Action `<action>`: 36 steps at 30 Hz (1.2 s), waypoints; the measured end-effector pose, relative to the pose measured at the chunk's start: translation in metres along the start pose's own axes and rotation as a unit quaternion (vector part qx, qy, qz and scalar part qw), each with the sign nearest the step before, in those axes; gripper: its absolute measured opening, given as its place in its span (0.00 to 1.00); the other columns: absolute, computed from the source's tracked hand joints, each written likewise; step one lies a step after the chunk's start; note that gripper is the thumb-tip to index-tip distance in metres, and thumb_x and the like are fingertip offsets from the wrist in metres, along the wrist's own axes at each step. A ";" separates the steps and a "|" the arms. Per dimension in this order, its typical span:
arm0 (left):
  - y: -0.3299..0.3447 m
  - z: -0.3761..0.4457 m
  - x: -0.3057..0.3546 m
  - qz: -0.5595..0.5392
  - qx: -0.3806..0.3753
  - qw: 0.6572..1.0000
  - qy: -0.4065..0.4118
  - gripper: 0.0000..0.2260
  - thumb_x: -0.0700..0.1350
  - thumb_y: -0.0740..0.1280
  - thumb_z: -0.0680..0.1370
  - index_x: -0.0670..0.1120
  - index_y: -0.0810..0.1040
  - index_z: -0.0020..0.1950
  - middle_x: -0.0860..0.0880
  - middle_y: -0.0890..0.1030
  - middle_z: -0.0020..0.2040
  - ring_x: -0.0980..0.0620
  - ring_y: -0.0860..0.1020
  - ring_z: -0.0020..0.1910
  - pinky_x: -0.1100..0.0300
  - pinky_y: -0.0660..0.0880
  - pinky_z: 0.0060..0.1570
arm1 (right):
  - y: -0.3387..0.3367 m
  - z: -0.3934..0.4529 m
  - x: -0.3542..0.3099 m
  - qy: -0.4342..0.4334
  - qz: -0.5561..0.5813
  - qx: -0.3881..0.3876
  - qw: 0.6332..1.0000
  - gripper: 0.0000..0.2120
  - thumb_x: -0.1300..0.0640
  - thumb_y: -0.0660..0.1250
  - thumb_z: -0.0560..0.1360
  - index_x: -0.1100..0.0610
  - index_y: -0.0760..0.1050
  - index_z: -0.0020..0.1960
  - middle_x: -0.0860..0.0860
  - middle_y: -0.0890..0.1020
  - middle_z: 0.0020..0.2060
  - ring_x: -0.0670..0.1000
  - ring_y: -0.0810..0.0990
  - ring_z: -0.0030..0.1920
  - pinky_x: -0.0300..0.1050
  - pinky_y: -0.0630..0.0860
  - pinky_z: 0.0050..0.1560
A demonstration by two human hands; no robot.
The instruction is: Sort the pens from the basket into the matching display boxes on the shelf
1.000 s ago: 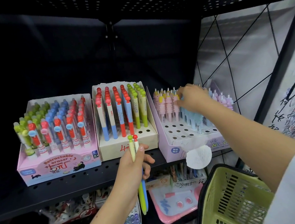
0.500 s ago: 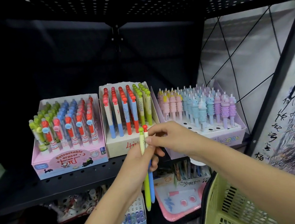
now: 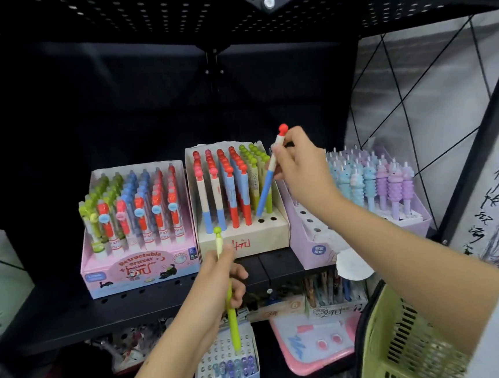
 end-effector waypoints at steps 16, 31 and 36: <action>-0.010 -0.001 -0.001 -0.002 0.017 0.997 0.073 0.08 0.43 0.53 0.82 0.44 0.69 0.47 0.49 0.81 0.38 0.55 0.70 0.23 0.64 0.67 0.23 | 0.028 -0.011 0.021 0.015 -0.156 -0.120 0.980 0.12 0.54 0.63 0.78 0.52 0.65 0.37 0.46 0.71 0.28 0.45 0.71 0.30 0.39 0.65 0.31; 0.000 -0.010 0.015 0.123 -0.012 0.978 0.170 0.12 0.46 0.62 0.79 0.64 0.72 0.56 0.66 0.75 0.57 0.68 0.71 0.59 0.65 0.66 0.59 | 0.006 -0.034 -0.006 0.077 0.091 -0.104 0.987 0.08 0.57 0.58 0.80 0.52 0.69 0.42 0.49 0.80 0.36 0.39 0.79 0.33 0.35 0.78 0.35; -0.005 -0.010 0.016 0.200 -0.006 0.958 0.207 0.14 0.45 0.61 0.79 0.63 0.67 0.60 0.64 0.72 0.60 0.65 0.68 0.63 0.64 0.62 0.61 | -0.016 0.001 0.009 0.046 -0.030 0.016 0.998 0.08 0.55 0.57 0.80 0.57 0.65 0.44 0.59 0.81 0.38 0.57 0.82 0.39 0.58 0.78 0.44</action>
Point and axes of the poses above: each hand's wrist, its own z-axis towards the middle knuckle, its own y-axis out of the palm, x = y × z, the point moved 2 cm from there along z, towards the middle knuckle
